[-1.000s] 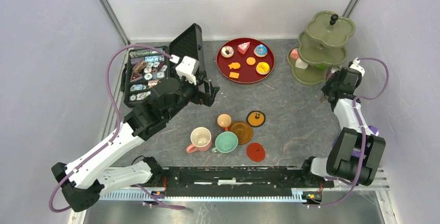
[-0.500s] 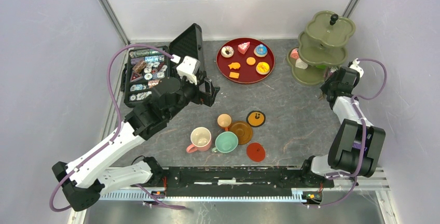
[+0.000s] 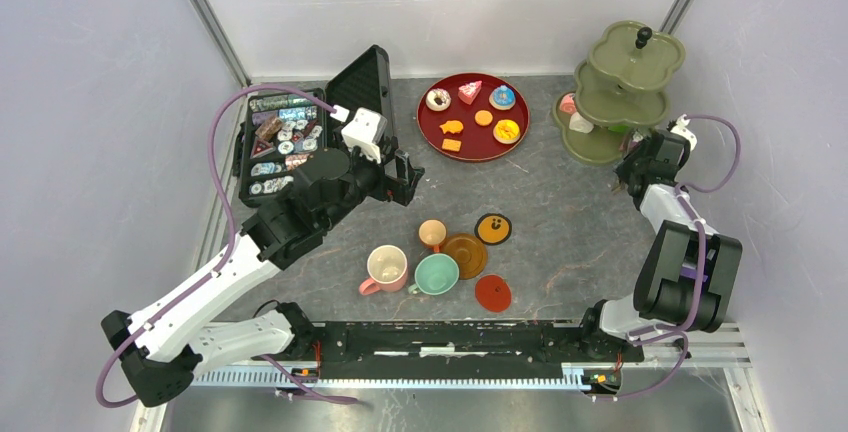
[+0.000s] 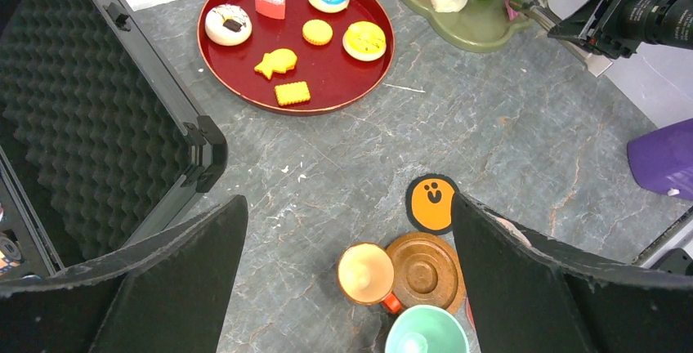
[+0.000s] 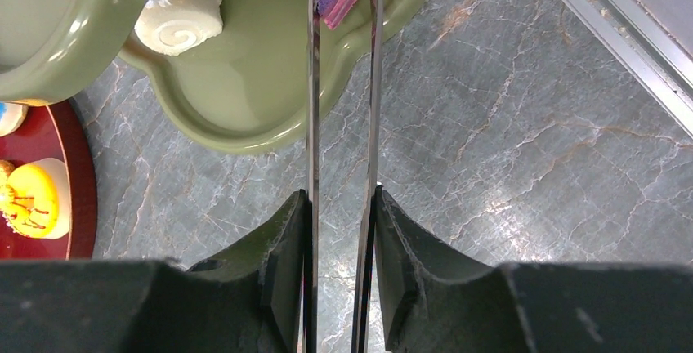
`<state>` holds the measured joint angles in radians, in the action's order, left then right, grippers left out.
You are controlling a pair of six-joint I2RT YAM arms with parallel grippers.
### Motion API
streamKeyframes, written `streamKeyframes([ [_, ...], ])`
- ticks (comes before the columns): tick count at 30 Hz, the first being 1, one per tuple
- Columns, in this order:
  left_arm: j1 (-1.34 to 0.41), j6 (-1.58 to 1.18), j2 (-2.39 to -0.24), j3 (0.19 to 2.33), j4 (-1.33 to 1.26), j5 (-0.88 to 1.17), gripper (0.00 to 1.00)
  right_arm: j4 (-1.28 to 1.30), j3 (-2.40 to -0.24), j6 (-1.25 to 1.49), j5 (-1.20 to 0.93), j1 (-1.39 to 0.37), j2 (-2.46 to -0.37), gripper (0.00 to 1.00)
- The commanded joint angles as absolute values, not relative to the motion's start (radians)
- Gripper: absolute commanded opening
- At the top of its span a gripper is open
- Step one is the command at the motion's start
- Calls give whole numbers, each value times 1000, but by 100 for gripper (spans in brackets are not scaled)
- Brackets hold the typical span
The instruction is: Serve the afternoon tea
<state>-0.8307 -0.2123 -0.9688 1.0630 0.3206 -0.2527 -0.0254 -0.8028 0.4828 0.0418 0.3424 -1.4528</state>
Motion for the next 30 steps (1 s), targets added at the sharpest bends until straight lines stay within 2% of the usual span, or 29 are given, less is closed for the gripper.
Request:
streamKeyframes([
  [1,-827,-227,-969,1088,313,-256,100,-84,-799,481,32,347,-1450,39],
  [12,-827,-229,-968,1088,312,-252,100,-23,-809,431,36,347,-1401,48],
  [23,-827,-230,-971,1088,313,-251,100,108,-803,371,35,347,-1297,48],
  [30,-827,-232,-976,1088,313,-249,100,190,-700,286,-50,339,-1156,47],
])
